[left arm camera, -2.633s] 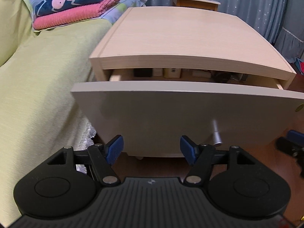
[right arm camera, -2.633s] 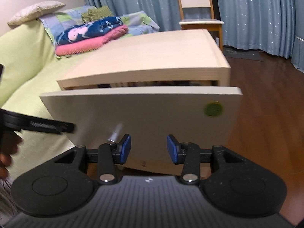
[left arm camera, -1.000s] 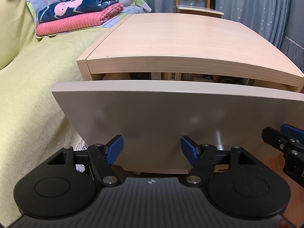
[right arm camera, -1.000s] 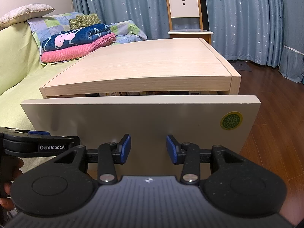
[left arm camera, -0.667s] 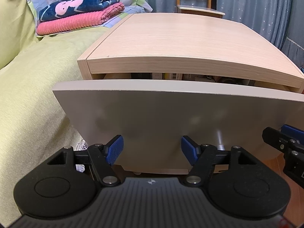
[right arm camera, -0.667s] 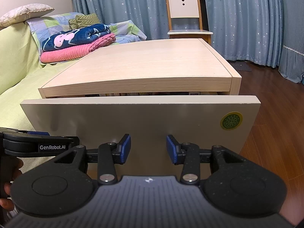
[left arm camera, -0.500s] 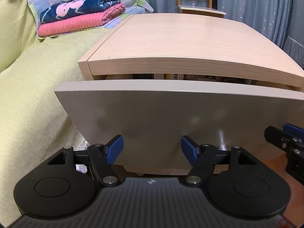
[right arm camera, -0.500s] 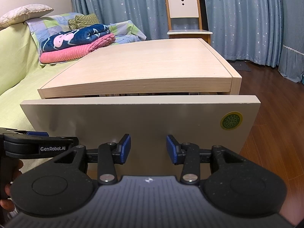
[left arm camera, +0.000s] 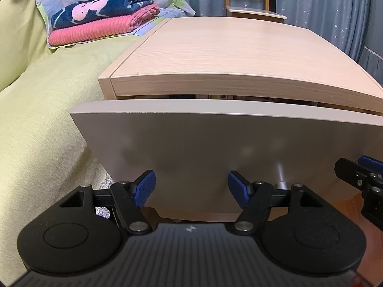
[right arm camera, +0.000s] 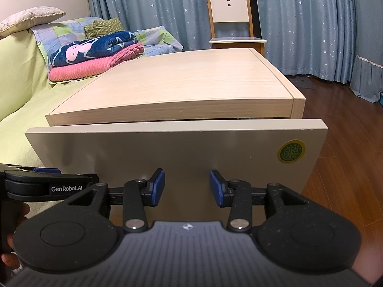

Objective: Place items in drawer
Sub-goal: 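Keep pushing the drawer front with both grippers until flush with the cabinet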

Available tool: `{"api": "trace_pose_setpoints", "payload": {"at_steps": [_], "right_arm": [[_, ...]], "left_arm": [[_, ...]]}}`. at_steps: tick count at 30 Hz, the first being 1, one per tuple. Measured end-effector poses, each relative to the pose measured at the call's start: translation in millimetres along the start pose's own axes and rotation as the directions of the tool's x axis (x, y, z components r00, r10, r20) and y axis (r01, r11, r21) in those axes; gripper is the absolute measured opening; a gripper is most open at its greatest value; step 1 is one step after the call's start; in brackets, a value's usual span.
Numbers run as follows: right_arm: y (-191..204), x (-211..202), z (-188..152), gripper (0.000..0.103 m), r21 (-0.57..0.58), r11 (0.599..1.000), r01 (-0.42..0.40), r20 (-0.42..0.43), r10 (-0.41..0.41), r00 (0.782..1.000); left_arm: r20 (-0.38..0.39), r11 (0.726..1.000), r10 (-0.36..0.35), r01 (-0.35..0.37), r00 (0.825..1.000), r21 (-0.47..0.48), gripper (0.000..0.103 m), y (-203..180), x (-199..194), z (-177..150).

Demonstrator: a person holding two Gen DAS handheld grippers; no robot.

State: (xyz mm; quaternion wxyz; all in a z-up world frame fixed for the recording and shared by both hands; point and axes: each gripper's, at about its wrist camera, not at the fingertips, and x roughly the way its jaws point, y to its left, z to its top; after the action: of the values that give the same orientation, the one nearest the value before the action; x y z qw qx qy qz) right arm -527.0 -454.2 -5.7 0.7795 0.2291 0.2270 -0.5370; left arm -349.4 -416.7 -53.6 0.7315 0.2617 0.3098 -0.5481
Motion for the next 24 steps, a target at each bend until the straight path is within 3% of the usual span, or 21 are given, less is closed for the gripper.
{"api": "trace_pose_setpoints", "payload": {"at_steps": [24], "right_arm": [[-8.1, -1.0, 9.4, 0.037, 0.006, 1.000, 0.005, -0.001, -0.005, 1.000]], "left_arm": [[-0.004, 1.000, 0.002, -0.002, 1.000, -0.016, 0.070, 2.8, 4.7, 4.7]]}}
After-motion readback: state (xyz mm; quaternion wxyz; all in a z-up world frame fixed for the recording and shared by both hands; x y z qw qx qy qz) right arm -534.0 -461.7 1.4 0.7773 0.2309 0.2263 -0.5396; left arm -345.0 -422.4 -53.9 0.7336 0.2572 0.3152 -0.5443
